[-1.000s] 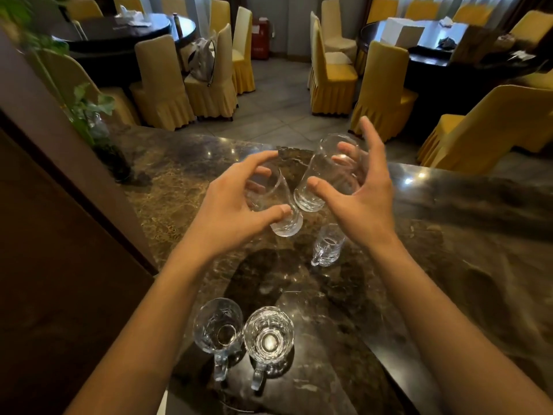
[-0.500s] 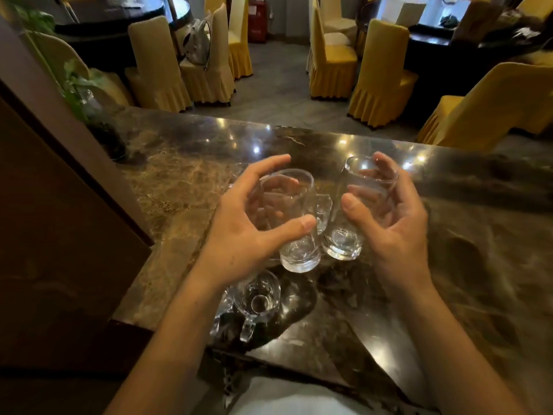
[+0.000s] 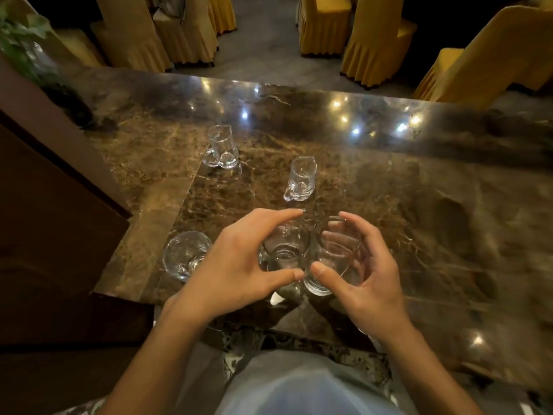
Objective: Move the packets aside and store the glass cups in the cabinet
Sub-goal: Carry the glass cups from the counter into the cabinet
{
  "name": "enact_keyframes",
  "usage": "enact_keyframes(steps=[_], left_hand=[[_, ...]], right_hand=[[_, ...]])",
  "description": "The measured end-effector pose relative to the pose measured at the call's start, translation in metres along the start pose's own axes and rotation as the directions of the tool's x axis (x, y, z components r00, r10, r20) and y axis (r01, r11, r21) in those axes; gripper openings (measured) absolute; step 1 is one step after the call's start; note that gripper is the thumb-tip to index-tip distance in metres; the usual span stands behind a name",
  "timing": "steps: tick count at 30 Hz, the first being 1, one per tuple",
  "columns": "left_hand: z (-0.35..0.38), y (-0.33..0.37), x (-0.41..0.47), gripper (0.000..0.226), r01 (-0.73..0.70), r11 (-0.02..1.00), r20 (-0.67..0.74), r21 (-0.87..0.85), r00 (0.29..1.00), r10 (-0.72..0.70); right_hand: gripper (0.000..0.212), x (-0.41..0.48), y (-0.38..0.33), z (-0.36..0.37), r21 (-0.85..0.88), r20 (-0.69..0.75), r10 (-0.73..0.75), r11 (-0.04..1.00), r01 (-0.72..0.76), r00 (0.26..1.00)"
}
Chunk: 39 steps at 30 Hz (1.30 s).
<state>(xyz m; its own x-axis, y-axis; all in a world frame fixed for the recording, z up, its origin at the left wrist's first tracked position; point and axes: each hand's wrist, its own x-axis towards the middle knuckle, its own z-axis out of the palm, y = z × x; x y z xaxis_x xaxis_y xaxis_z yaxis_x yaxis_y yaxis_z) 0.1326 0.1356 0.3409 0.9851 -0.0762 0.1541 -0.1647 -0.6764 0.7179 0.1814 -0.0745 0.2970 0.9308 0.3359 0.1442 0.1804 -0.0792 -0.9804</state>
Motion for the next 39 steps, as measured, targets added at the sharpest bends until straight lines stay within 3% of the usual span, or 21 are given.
enact_keyframes(steps=[9,19,39], left_hand=[[0.003,-0.016,0.004,0.078,-0.004,0.989,0.163,0.149,0.986,-0.020],[-0.001,-0.020,0.004,0.076,-0.052,0.992,0.236,0.118,0.971,0.023],[0.004,-0.025,-0.002,0.075,-0.060,0.995,0.222,0.078,0.974,0.041]], right_hand=[[0.075,-0.003,0.013,-0.004,-0.108,0.089,0.001,0.994,0.008,0.996],[0.072,-0.005,0.012,-0.008,-0.142,0.129,-0.021,0.989,0.040,0.991],[0.082,-0.007,0.015,-0.006,-0.229,0.087,-0.029,0.972,0.048,0.996]])
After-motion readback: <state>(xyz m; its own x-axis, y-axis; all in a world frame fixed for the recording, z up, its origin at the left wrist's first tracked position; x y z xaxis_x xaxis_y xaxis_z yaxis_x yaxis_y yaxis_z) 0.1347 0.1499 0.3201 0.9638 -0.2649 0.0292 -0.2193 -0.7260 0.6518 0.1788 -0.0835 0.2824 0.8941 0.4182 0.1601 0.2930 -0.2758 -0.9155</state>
